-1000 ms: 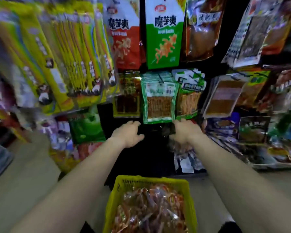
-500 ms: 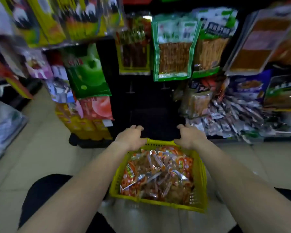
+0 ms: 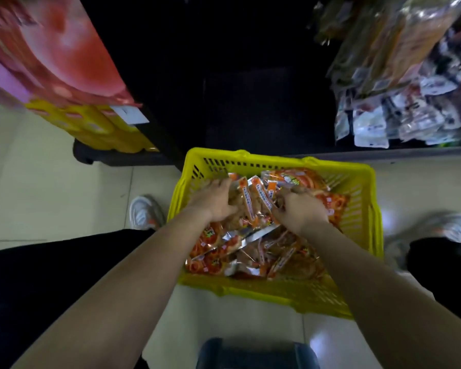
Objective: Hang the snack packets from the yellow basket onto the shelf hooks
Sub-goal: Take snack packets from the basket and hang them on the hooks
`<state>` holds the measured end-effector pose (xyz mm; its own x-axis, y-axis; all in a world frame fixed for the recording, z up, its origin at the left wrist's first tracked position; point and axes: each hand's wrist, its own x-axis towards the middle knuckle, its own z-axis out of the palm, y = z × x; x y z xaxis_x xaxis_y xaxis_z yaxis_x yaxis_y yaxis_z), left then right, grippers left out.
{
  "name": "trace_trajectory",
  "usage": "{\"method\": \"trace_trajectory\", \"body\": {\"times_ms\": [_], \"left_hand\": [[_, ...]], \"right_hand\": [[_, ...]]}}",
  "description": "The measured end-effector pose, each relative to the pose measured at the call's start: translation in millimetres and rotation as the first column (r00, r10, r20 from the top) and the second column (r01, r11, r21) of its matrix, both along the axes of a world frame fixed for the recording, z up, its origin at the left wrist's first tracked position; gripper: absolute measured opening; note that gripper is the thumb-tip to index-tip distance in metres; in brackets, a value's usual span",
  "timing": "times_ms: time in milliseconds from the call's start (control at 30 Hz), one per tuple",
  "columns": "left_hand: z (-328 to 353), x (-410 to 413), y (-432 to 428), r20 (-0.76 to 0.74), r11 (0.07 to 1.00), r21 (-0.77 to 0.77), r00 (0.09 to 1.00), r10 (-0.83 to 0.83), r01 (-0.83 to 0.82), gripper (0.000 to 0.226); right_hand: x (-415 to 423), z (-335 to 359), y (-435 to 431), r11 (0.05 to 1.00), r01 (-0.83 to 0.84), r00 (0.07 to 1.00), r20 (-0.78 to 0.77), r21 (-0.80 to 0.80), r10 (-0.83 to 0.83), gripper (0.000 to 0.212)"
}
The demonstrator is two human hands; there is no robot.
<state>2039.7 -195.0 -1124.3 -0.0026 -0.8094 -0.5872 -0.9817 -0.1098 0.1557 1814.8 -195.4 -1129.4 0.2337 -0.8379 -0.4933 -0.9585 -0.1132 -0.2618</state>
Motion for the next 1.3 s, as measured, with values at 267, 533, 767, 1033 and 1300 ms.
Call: {"method": "trace_trajectory", "body": {"times_ms": [267, 533, 767, 1033, 1300], "left_hand": [[-25.4, 5.2, -1.6, -0.169, 0.992, -0.016, 0.978, 0.123, -0.127, 0.095], [3.0, -2.5, -8.5, -0.24, 0.948, -0.225, 0.956, 0.168, -0.223, 0.054], [13.7, -11.1, 7.6, -0.292, 0.964, -0.208, 0.951, 0.102, -0.167, 0.049], [0.2, -31.0, 5.3, -0.414, 0.98, -0.165, 0.91, 0.036, -0.114, 0.051], [-12.5, -28.6, -8.1, -0.379, 0.986, -0.097, 0.921, 0.09, -0.136, 0.057]], "right_hand": [[5.4, -20.4, -0.2, 0.999, 0.003, 1.0, 0.017, -0.042, -0.002, 0.009], [-54.8, 17.1, -23.6, 0.97, 0.232, 0.972, 0.049, -0.073, -0.228, 0.012], [-64.9, 23.9, -2.8, 0.956, 0.279, 0.959, -0.03, -0.086, -0.282, 0.05], [-15.9, 19.7, -30.5, 0.945, -0.158, 0.987, -0.017, -0.285, 0.16, 0.085], [-49.1, -6.8, -29.9, 0.965, -0.18, 0.966, -0.217, -0.192, 0.137, 0.074]]}}
